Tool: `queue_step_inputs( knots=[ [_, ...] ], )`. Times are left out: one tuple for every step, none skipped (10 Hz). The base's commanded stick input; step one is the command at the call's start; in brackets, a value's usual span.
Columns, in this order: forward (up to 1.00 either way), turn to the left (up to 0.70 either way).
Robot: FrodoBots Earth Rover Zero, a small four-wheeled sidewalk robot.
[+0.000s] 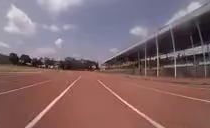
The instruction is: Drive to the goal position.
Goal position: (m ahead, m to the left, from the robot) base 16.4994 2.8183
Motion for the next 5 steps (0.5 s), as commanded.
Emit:
queue_step_inputs(
  knots=[
    [0.70, 0.00],
    [0.70, 0.00],
    [0.70, 0.00],
    [0.70, 0.00],
    [0.70, 0.00]
  ],
)
